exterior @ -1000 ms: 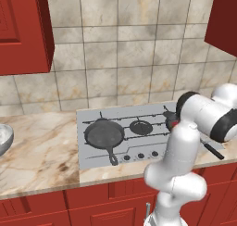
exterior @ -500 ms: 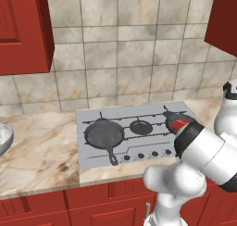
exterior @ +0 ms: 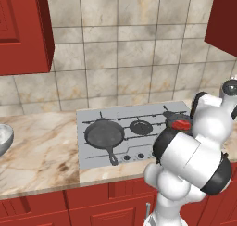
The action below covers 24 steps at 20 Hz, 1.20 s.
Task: Place one of the steaks on the plate and the other in the bowl. Then place the bowl in the fridge.
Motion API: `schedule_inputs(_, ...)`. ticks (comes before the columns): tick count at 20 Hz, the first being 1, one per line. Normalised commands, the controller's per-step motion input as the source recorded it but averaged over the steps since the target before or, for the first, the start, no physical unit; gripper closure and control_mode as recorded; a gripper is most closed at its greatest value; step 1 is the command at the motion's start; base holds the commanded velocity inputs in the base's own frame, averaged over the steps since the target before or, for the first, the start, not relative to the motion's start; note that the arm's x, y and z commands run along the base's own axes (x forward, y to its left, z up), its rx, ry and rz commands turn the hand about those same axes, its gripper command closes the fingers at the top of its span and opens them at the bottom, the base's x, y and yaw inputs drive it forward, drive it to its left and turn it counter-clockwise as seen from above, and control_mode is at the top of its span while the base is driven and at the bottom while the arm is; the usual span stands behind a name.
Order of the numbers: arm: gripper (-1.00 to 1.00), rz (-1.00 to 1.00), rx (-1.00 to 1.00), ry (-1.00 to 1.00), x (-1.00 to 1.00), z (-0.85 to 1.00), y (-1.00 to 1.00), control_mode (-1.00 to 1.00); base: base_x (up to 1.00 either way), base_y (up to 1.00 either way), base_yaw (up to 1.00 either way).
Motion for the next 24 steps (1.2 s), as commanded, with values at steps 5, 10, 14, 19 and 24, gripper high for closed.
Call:
schedule_inputs(5, -1.0, 0.2, -0.3, 0.51, 0.0, 0.61, 0.22, -1.0, 0.0, 0.0, 0.0)
schedule_inputs(10, -1.0, 0.43, -0.14, 0.11, -0.04, 0.03, 0.39, -1.0, 0.0, 0.0, 0.0)
schedule_inputs(14, -1.0, 0.44, 0.0, 0.11, 0.0, 0.0, 0.41, -1.0, 0.0, 0.0, 0.0)
schedule_inputs(19, -1.0, 0.33, 0.01, 0.32, 0.0, 0.05, 0.4, -1.0, 0.0, 0.0, 0.0)
schedule_inputs(24, -1.0, 0.17, 0.02, 0.35, 0.0, 0.09, 0.44, -1.0, 0.0, 0.0, 0.0)
